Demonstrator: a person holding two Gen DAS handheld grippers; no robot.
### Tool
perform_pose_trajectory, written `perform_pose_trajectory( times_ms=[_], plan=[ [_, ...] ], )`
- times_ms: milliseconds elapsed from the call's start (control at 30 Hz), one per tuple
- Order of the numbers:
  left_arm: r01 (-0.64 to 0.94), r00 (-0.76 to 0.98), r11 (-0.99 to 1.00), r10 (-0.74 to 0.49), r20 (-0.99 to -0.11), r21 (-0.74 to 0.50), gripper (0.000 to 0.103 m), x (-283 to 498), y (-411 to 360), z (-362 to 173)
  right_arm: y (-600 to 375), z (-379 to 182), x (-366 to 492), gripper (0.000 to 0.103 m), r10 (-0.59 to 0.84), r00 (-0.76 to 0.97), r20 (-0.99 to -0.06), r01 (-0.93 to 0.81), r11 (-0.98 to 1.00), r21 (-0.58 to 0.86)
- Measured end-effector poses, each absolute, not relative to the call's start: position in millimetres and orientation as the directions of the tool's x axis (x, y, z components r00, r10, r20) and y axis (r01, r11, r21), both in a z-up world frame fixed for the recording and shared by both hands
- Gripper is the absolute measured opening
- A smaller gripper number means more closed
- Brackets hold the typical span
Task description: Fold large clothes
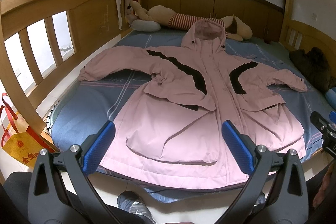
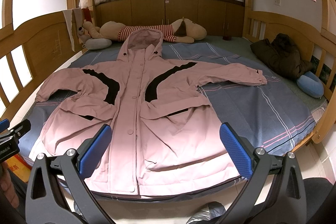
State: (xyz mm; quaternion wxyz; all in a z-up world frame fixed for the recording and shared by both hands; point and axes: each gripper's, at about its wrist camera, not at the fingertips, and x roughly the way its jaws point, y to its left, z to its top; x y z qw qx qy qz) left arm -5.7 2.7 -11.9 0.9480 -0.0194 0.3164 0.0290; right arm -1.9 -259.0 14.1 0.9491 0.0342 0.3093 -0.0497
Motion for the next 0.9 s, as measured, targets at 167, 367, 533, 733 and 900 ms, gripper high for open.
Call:
perform_pose_trajectory(
  times_ms=[167,367,533,733,900],
  plan=[
    [-0.067,0.797,0.998,0.044,-0.602,-0.016,0.101,-4.2,1.1,-10.9,-259.0,13.7,-1.8,0.102,-0.073,0.805,-0.588,0.114,0.993,0.032],
    [-0.066,0.795,0.998,0.048,-0.605,-0.008,0.101,-6.2,1.1,-16.0,-257.7,13.9,-2.0,0.102,-0.073,0.805,-0.588,0.113,0.993,0.031],
    [-0.065,0.795,0.998,0.046,-0.605,-0.01,0.101,-6.4,1.2,-15.9,-257.8,13.3,-1.6,0.102,-0.073,0.804,-0.59,0.112,0.993,0.03],
    [-0.065,0.794,0.998,0.046,-0.606,-0.009,0.101,-6.6,1.0,-15.9,-258.2,13.4,-1.5,0.102,-0.074,0.804,-0.589,0.114,0.993,0.031],
    [-0.065,0.793,0.998,0.047,-0.607,-0.008,0.101,-7.2,1.2,-16.8,-259.1,14.4,-1.9,0.102,-0.073,0.805,-0.588,0.111,0.993,0.029]
  ],
)
